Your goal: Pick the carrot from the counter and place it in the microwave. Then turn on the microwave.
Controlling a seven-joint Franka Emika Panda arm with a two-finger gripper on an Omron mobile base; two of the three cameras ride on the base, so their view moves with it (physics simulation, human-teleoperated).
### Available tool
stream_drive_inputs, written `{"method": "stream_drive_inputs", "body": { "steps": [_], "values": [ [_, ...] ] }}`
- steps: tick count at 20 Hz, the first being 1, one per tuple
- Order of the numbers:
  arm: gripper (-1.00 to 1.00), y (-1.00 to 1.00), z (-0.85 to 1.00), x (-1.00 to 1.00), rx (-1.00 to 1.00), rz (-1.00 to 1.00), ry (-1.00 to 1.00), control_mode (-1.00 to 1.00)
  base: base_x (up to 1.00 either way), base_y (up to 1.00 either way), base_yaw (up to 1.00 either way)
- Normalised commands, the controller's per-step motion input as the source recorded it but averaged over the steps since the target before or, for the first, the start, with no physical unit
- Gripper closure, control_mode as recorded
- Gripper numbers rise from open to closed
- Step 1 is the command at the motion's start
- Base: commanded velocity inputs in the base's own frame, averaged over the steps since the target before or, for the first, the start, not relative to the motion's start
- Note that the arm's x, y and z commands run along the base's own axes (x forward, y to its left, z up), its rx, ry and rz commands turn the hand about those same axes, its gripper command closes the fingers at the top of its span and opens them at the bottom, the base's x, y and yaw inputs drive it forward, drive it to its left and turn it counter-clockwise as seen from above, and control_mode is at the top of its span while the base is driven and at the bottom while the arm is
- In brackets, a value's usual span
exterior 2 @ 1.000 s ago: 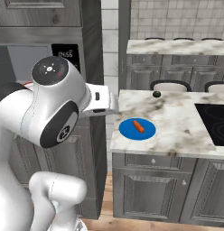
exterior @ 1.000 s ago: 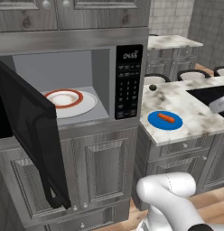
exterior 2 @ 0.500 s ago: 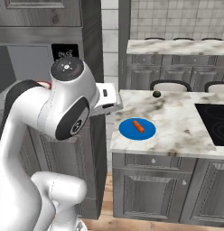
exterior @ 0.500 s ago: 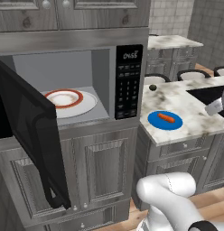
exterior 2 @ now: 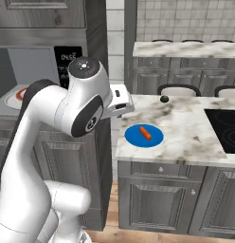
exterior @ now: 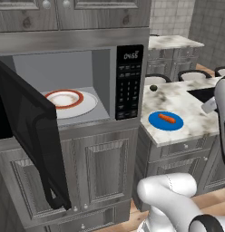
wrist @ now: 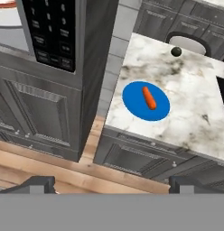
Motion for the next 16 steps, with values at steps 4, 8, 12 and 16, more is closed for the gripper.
{"method": "stream_drive_inputs", "body": {
  "steps": [4,8,12,16],
  "values": [
    [-1.00,-0.10,-0.18,0.27,-0.04,0.01,0.00,-1.00,0.00,0.00,0.00],
    [-1.00,-0.07,-0.20,0.25,-0.05,0.00,0.00,-1.00,0.00,0.00,0.00],
    [-1.00,-0.06,-0.20,0.26,-0.05,0.00,0.00,-1.00,0.00,0.00,0.00],
    [-1.00,-0.06,-0.19,0.26,-0.04,0.00,0.00,-1.00,0.00,0.00,0.00]
  ]
}}
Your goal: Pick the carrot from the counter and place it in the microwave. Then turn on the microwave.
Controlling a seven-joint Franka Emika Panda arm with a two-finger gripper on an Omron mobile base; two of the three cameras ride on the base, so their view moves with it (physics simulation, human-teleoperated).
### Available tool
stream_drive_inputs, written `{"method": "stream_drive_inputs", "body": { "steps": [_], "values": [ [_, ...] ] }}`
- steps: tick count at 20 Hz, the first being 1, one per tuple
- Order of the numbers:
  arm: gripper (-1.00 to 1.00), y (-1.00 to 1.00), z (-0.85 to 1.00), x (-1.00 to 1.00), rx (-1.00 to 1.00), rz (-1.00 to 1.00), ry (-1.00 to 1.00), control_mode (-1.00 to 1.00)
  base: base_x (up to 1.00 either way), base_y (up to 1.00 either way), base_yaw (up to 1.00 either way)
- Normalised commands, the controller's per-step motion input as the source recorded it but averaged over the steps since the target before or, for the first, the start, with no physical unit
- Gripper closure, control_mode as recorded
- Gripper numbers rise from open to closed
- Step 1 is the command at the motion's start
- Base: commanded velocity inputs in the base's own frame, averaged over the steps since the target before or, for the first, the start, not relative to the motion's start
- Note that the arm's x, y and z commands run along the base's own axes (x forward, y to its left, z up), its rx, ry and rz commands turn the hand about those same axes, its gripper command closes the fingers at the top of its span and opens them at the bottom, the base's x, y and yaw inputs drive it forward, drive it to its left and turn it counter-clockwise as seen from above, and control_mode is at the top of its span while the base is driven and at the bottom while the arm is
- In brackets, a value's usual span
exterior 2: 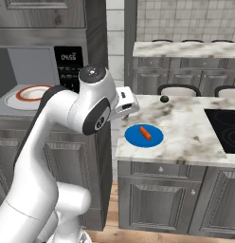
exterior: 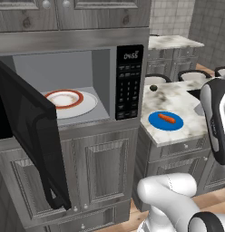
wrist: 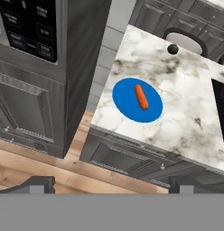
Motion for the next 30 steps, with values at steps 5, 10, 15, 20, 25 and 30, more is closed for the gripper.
{"method": "stream_drive_inputs", "body": {
  "steps": [5,10,15,20,25,30],
  "values": [
    [-1.00,-0.07,-0.20,0.25,-0.04,0.01,0.00,-1.00,0.00,0.00,0.00],
    [-1.00,-0.08,-0.17,0.23,-0.04,0.01,0.00,-1.00,0.00,0.00,0.00],
    [-1.00,-0.10,-0.12,0.20,-0.03,0.01,0.00,-1.00,0.00,0.00,0.00],
    [-1.00,-0.05,-0.01,0.14,0.00,0.01,0.00,-1.00,0.00,0.00,0.00],
    [-1.00,0.00,-0.01,0.11,0.00,0.00,0.00,-1.00,0.00,0.00,0.00],
    [-1.00,0.00,-0.07,0.16,0.00,0.00,0.00,-1.00,0.00,0.00,0.00]
  ]
}}
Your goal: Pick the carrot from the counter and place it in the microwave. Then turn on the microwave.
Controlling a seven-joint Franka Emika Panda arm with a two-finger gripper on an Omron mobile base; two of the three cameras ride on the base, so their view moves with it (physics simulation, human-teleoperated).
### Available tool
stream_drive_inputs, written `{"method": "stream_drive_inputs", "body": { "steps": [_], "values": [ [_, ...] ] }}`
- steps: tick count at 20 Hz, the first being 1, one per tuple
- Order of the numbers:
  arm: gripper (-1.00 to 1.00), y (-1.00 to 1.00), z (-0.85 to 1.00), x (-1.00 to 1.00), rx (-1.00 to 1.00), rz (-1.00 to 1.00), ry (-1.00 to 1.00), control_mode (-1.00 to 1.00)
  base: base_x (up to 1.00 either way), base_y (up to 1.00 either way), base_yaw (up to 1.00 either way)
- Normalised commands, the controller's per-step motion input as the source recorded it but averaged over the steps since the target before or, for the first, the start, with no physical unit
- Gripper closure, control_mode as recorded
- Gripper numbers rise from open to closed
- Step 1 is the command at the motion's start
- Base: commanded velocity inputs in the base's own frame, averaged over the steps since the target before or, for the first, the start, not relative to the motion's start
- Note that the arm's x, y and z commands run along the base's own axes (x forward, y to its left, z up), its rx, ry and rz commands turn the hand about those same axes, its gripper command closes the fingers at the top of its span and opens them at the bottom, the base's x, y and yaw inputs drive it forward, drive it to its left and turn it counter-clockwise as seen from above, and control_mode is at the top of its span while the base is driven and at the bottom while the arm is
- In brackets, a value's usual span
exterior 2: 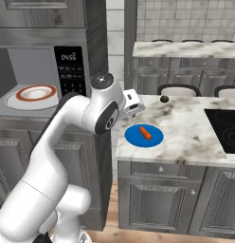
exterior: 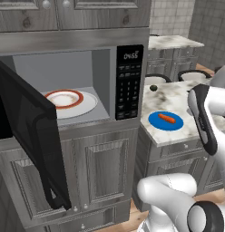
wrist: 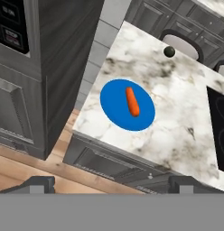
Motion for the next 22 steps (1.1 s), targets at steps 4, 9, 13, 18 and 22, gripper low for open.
{"method": "stream_drive_inputs", "body": {
  "steps": [4,9,13,18,22],
  "values": [
    [-1.00,0.00,-0.10,0.20,0.00,0.00,0.00,-1.00,0.00,0.00,0.00],
    [-1.00,0.00,-0.10,0.21,0.00,0.00,0.00,-1.00,0.00,0.00,0.00],
    [-1.00,0.00,-0.08,0.19,0.00,0.00,0.00,-1.00,0.00,0.00,0.00],
    [-1.00,-0.01,-0.08,0.20,0.00,0.00,0.00,-1.00,0.00,0.00,0.00],
    [-1.00,-0.05,-0.10,0.19,0.00,0.00,0.00,-1.00,0.00,0.00,0.00]
  ]
}}
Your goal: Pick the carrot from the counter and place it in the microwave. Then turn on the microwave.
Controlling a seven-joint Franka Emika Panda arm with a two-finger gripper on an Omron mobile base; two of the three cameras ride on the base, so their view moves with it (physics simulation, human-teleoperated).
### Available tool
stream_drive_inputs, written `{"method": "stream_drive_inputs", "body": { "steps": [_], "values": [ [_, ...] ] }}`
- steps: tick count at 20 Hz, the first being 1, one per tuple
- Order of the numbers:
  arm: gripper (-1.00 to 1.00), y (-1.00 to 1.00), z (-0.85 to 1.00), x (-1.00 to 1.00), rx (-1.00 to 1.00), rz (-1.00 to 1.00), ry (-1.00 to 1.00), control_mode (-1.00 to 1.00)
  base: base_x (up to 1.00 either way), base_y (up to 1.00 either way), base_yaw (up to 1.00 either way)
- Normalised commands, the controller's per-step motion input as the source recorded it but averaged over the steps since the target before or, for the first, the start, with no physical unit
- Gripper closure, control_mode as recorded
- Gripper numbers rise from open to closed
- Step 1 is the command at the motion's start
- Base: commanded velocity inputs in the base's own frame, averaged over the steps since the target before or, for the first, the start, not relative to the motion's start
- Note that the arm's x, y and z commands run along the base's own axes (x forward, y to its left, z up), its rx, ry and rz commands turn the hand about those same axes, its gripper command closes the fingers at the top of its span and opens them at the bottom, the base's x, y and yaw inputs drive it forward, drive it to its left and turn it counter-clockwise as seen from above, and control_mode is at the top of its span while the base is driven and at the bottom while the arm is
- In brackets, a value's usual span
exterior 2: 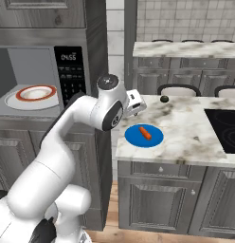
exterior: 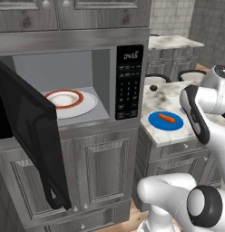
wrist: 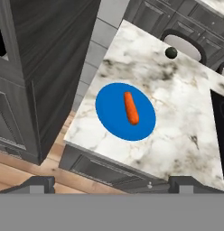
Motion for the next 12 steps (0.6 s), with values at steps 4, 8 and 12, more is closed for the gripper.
{"method": "stream_drive_inputs", "body": {
  "steps": [4,8,12],
  "values": [
    [-1.00,-0.05,-0.13,0.19,0.00,0.00,0.00,-1.00,0.00,0.00,0.00],
    [-1.00,-0.04,-0.13,0.19,0.00,0.00,0.00,-1.00,0.00,0.00,0.00],
    [-1.00,-0.03,-0.13,0.20,0.00,0.00,0.00,-1.00,0.00,0.00,0.00]
  ]
}}
